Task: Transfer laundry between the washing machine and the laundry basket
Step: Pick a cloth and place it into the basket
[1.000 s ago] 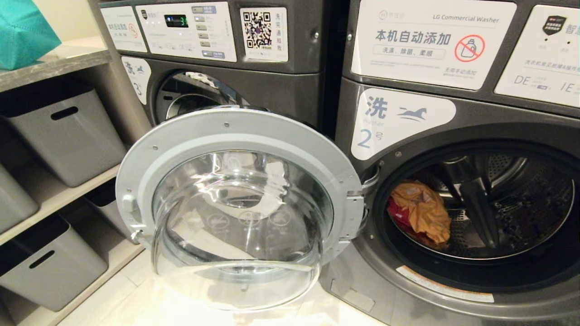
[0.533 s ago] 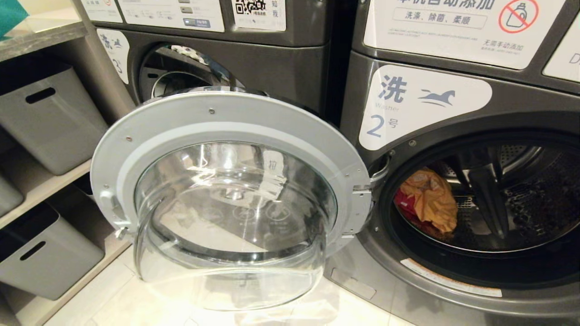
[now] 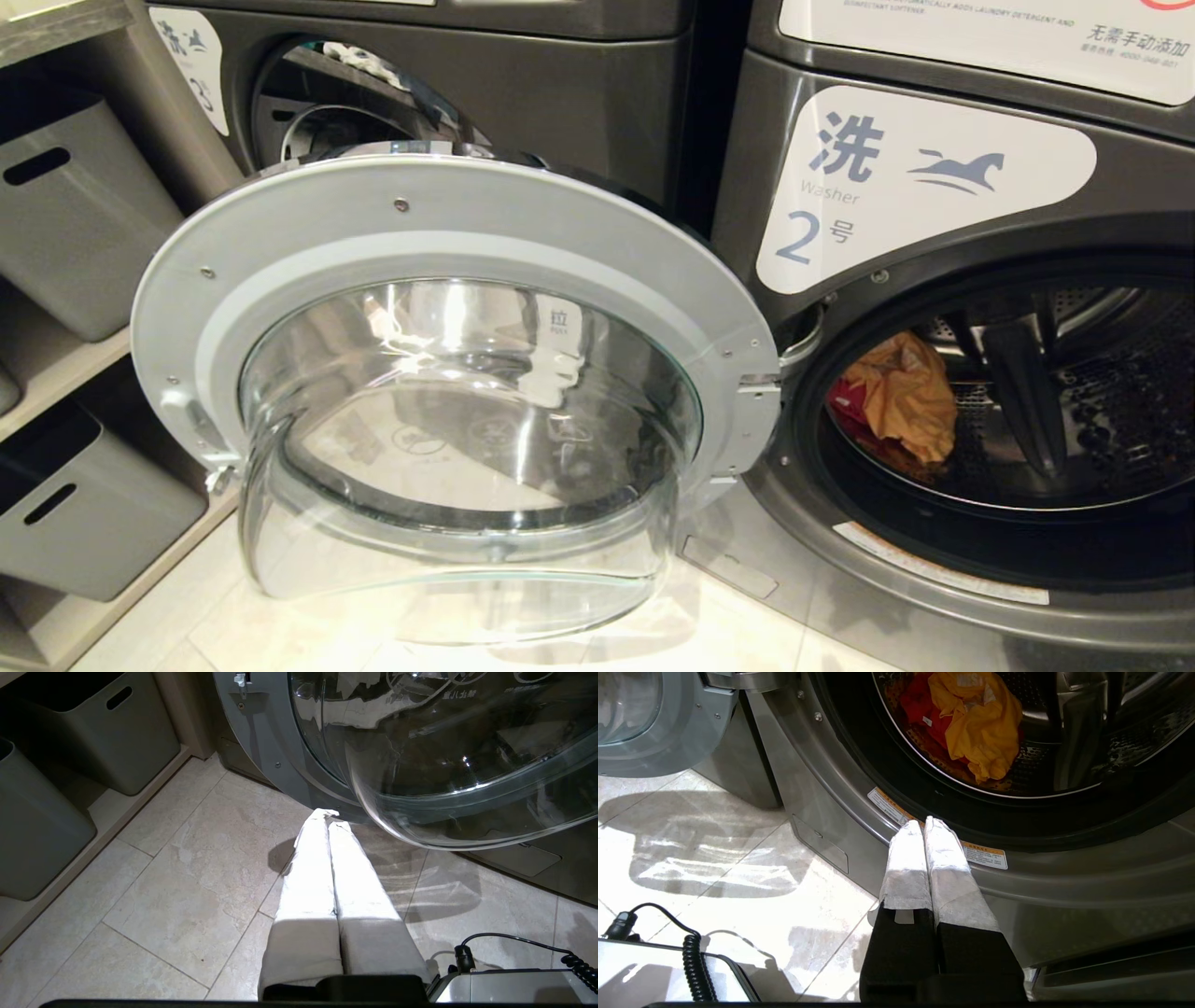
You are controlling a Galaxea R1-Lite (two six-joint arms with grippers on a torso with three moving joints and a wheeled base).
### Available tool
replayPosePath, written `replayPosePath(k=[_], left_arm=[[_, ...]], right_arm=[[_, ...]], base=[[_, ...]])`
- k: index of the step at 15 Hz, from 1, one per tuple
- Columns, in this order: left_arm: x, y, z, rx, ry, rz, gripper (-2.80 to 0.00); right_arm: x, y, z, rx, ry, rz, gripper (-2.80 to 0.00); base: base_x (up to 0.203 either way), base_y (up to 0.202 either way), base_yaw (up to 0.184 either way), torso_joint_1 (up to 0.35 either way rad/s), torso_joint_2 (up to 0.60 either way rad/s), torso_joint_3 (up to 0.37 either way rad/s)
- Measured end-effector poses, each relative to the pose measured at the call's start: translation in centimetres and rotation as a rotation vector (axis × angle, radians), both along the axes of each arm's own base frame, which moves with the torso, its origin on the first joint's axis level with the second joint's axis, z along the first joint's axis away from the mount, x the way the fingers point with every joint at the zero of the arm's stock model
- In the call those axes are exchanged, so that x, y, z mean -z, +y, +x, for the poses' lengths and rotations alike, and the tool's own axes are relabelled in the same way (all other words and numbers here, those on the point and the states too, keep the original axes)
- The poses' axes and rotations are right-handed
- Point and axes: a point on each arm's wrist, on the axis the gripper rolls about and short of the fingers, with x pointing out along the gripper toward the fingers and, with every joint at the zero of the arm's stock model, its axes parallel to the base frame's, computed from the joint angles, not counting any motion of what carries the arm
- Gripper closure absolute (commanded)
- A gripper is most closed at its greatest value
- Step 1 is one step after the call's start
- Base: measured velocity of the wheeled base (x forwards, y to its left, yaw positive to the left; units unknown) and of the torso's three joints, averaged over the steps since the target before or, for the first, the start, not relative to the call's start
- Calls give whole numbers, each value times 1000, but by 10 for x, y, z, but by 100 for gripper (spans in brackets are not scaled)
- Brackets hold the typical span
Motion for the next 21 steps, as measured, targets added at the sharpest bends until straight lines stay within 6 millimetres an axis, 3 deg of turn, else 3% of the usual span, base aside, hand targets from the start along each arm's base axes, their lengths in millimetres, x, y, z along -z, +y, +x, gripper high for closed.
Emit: replayPosePath(k=[3, 7, 9, 11, 13, 16, 21], left_arm=[[0, 0, 0, 0, 0, 3, 0], [0, 0, 0, 8, 3, 9, 0], [0, 0, 0, 4, 0, 4, 0], [0, 0, 0, 2, 1, 2, 0], [0, 0, 0, 2, 0, 4, 0], [0, 0, 0, 0, 1, 1, 0], [0, 0, 0, 0, 1, 0, 0]], right_arm=[[-1, 0, 0, 11, 1, -3, 0], [-60, 0, -4, 8, -20, -8, 0], [-82, 0, 19, 3, 119, -1, 0], [-90, 0, 58, -2, 310, 13, 0], [-86, 1, 101, -1, 460, 32, 0], [-56, 2, 168, 11, 620, 59, 0], [5, 2, 255, 78, 567, 57, 0]], base=[[0, 0, 0, 0, 0, 0], [0, 0, 0, 0, 0, 0], [0, 0, 0, 0, 0, 0], [0, 0, 0, 0, 0, 0], [0, 0, 0, 0, 0, 0], [0, 0, 0, 0, 0, 0], [0, 0, 0, 0, 0, 0]])
